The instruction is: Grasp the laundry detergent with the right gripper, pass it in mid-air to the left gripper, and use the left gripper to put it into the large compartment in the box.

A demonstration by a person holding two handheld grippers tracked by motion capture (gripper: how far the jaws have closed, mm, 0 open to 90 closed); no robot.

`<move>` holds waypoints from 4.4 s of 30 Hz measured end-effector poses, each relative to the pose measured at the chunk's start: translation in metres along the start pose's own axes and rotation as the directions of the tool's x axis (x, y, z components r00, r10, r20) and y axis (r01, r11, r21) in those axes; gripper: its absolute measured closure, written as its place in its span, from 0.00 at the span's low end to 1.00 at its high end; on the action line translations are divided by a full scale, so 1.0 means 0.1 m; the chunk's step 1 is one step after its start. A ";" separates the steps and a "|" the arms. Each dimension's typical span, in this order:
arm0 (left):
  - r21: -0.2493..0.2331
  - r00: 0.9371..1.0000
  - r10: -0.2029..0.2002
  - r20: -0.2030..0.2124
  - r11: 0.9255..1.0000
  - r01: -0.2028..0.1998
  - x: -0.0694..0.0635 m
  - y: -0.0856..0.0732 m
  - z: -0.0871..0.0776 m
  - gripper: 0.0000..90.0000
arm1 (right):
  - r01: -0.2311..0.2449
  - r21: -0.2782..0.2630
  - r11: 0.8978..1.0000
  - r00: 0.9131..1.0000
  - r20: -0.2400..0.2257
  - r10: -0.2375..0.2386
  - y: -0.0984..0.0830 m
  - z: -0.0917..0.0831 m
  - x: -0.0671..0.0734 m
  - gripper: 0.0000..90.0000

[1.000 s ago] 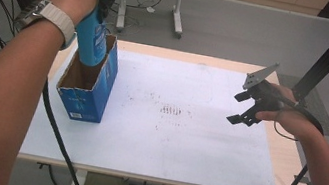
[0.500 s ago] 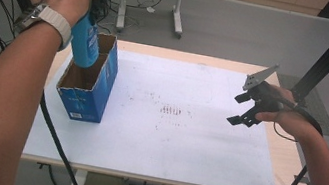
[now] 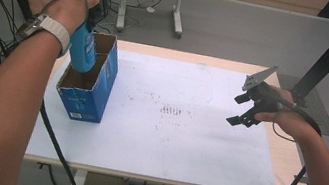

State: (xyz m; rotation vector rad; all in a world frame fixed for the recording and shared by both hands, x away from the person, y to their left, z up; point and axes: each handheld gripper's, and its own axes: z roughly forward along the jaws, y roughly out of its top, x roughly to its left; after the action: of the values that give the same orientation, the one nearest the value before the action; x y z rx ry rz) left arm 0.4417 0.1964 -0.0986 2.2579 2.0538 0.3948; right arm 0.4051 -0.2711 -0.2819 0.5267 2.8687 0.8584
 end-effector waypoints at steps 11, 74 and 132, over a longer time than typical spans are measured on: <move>0.009 1.000 -0.001 -0.008 1.000 0.001 -0.01 0.00 0.19 0.42 | -0.016 -0.002 1.000 1.000 0.000 0.016 -0.06 0.01 -0.01 0.13; 0.018 1.000 0.007 0.018 1.000 -0.008 0.03 -0.23 1.30 0.42 | -0.058 0.015 0.998 0.998 0.001 0.058 -0.19 0.09 -0.01 0.12; 0.055 0.999 0.028 0.027 0.998 -0.029 -0.01 -0.36 1.78 0.42 | -0.073 0.016 0.997 0.997 0.002 0.073 -0.26 0.11 -0.01 0.12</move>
State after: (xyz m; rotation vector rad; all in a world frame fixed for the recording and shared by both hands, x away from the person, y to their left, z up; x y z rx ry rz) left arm 0.4475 0.2214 -0.2781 2.3133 2.0471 0.3113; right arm 0.4002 -0.2864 -0.3054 0.6374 2.8735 0.8449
